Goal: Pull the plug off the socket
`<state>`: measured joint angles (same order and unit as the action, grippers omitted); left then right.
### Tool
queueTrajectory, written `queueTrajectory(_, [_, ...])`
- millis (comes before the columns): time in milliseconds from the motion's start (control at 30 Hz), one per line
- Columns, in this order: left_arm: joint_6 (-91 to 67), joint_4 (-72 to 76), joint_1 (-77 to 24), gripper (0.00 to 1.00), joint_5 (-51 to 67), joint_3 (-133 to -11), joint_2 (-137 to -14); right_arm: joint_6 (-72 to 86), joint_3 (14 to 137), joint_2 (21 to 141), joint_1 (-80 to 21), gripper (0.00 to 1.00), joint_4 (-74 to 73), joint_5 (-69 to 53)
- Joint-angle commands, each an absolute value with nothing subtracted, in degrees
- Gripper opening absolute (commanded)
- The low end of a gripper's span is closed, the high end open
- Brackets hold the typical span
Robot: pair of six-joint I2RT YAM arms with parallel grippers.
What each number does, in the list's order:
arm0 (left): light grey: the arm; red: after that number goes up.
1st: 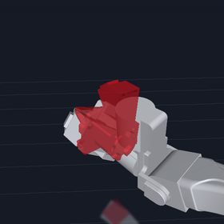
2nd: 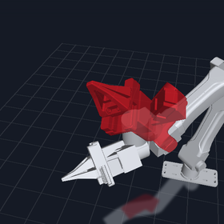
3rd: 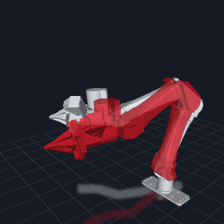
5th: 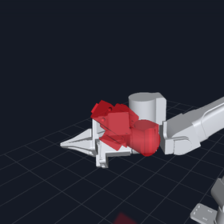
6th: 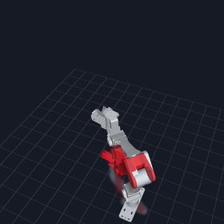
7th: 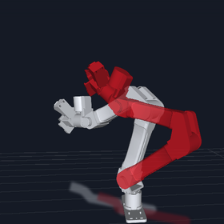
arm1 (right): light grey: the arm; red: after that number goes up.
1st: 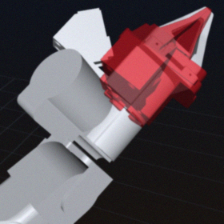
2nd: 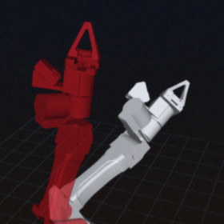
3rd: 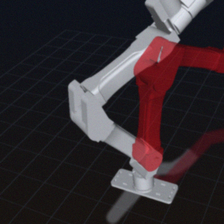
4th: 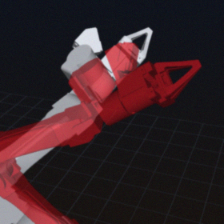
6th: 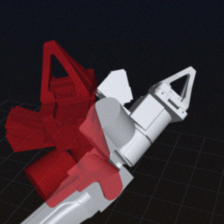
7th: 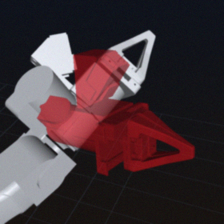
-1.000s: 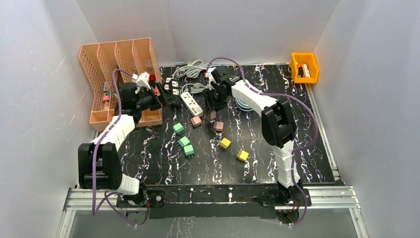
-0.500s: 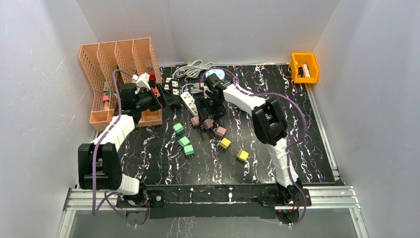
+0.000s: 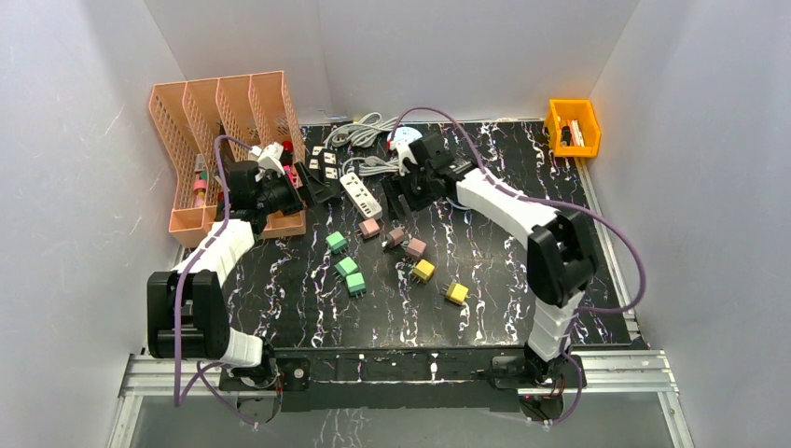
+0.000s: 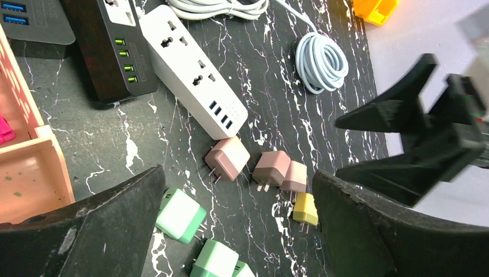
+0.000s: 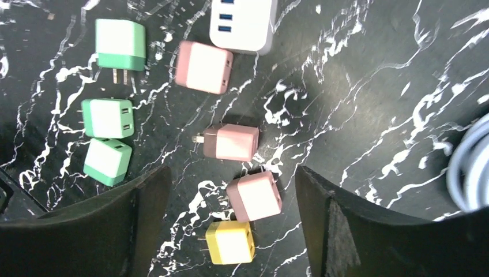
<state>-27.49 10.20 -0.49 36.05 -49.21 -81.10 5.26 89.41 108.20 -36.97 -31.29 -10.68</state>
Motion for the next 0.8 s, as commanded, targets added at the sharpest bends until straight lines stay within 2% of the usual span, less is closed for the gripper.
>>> queueTrajectory(0, [-27.71,11.14,-0.13,0.98,37.45,-48.89,-79.54,-4.73,84.05,102.45,-37.23,0.83,-24.27,-13.29])
queueTrajectory(167, [-28.38,12.12,-0.13,0.98,38.25,-49.13,-80.69,-20.68,77.19,100.19,-37.36,0.85,-22.44,-20.57])
queueTrajectory(300, [-29.33,13.02,-0.13,0.98,39.39,-49.09,-81.52,-40.03,70.90,96.65,-37.33,0.94,-18.80,-27.99])
queueTrajectory(367, [-28.83,12.24,-0.10,0.98,39.59,-49.27,-81.38,-47.07,70.03,96.29,-36.85,0.98,-17.76,-29.17])
queueTrajectory(467, [-28.08,11.72,-0.14,0.98,38.83,-48.75,-80.50,-52.06,72.67,98.32,-35.07,0.98,-19.83,-34.06])
queueTrajectory(633, [-27.76,11.48,-0.09,0.98,38.36,-48.37,-79.94,-56.93,79.05,105.01,-34.54,0.91,-25.87,-38.22])
queueTrajectory(733, [-27.66,11.23,-0.09,0.98,38.41,-48.54,-79.93,-63.00,83.60,109.40,-34.54,0.74,-33.19,-40.93])
queueTrajectory(767, [-27.56,11.15,-0.10,0.98,38.39,-48.54,-79.91,-63.52,84.46,110.51,-34.61,0.73,-34.08,-41.18])
